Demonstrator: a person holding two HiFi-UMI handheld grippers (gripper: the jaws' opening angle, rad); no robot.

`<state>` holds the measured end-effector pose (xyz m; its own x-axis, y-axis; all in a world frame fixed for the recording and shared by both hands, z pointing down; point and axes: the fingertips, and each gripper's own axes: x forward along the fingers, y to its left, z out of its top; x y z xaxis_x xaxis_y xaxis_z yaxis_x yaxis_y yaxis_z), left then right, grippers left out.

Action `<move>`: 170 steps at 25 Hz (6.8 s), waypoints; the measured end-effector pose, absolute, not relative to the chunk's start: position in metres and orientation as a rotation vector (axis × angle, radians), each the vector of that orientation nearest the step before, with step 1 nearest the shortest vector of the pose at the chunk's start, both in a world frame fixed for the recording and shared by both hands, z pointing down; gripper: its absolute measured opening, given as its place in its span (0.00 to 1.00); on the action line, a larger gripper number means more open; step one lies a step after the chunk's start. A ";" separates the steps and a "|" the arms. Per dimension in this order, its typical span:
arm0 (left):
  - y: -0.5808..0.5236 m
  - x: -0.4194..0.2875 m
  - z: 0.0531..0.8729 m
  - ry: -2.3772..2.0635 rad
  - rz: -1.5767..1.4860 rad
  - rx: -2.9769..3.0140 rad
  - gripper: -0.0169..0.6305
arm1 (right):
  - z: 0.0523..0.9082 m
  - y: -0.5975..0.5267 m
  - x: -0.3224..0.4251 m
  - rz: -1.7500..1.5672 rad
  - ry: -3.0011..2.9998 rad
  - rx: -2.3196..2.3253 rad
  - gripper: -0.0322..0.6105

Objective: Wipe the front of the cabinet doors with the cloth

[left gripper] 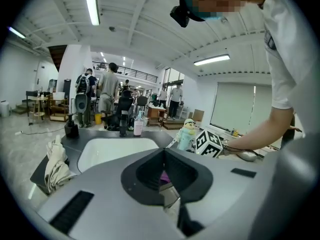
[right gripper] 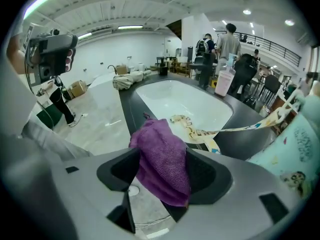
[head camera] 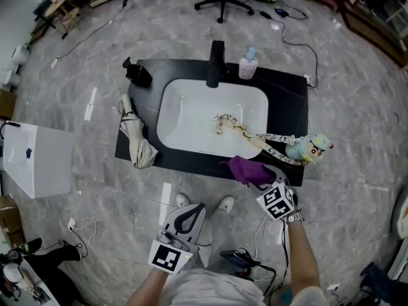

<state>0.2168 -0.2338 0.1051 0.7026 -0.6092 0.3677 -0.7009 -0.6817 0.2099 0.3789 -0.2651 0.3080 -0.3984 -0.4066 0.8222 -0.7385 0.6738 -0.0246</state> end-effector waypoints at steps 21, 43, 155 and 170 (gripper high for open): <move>-0.223 0.161 0.162 -0.774 0.379 2.614 0.03 | 0.292 -0.254 0.352 0.563 -1.984 1.341 0.22; -0.163 0.105 0.155 -0.691 0.310 2.698 0.03 | 0.220 -0.142 0.297 0.665 -2.050 1.737 0.22; -0.222 0.117 0.490 -1.025 -0.291 2.788 0.03 | 0.477 -0.281 0.196 -0.052 -2.215 2.038 0.22; -0.184 0.166 0.480 -0.859 -0.244 2.987 0.03 | 0.570 -0.171 0.437 0.059 -1.651 2.565 0.22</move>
<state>0.1662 -0.1836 0.4804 0.8359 -0.5297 -0.1437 -0.5260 -0.8480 0.0657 0.4371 -0.1707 0.5703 0.4149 -0.9062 0.0817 -0.9097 -0.4115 0.0556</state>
